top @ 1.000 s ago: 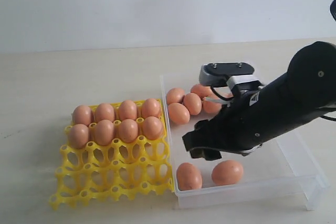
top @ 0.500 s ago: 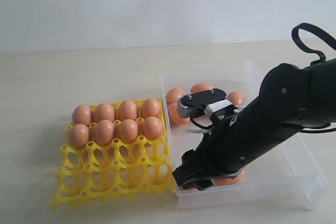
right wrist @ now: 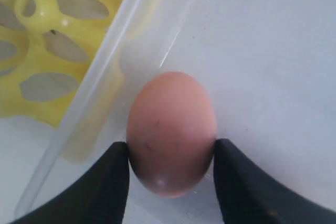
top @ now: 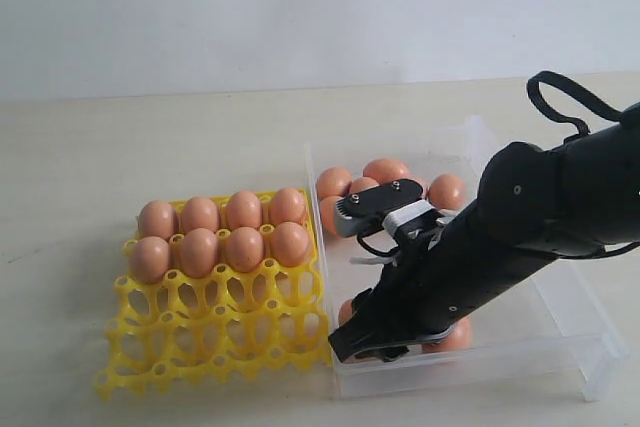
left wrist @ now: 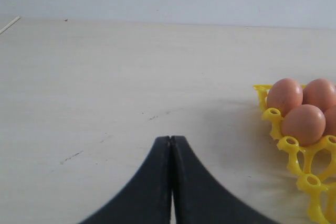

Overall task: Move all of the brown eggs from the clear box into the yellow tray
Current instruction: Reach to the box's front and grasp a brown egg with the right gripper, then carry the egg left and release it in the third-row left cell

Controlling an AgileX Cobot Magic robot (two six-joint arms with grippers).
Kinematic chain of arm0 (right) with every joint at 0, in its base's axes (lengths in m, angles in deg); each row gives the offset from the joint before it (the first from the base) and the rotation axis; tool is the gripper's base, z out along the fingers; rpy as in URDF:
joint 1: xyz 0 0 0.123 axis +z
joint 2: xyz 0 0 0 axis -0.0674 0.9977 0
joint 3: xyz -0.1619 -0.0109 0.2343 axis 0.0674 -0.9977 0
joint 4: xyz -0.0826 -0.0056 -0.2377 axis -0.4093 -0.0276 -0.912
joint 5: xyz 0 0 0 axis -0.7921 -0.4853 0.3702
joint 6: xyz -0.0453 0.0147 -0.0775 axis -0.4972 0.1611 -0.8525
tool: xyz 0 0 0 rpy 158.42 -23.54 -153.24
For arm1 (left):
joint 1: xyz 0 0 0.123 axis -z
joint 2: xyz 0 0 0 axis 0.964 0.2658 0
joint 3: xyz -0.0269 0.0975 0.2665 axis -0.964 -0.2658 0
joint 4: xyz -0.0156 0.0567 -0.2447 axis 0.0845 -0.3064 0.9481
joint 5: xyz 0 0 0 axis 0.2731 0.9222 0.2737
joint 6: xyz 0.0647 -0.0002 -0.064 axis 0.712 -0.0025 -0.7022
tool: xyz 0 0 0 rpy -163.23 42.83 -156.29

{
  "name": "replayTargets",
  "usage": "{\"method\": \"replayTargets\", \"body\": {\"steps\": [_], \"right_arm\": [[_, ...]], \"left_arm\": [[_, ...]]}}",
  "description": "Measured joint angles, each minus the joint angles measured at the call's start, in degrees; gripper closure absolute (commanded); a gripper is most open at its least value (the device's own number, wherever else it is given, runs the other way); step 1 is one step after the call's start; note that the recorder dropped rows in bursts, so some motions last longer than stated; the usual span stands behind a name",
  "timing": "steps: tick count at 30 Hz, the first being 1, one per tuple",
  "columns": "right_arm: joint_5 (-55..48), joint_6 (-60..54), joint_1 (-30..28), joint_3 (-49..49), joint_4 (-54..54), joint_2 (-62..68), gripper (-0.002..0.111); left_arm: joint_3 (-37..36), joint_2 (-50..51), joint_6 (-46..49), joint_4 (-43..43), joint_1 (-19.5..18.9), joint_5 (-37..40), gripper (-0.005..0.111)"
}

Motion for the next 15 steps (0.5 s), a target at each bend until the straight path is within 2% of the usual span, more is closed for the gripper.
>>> {"method": "replayTargets", "body": {"steps": [8,15], "right_arm": [[0.15,-1.65,0.0,0.0,-1.32,-0.82,0.108],[4.85,1.03,0.0,0.0,-6.51,-8.54,0.108]], "left_arm": [[0.0,0.0,0.0,0.0,0.0,0.0,0.107],[0.0,0.0,0.0,0.0,0.0,0.0,0.107]]}}
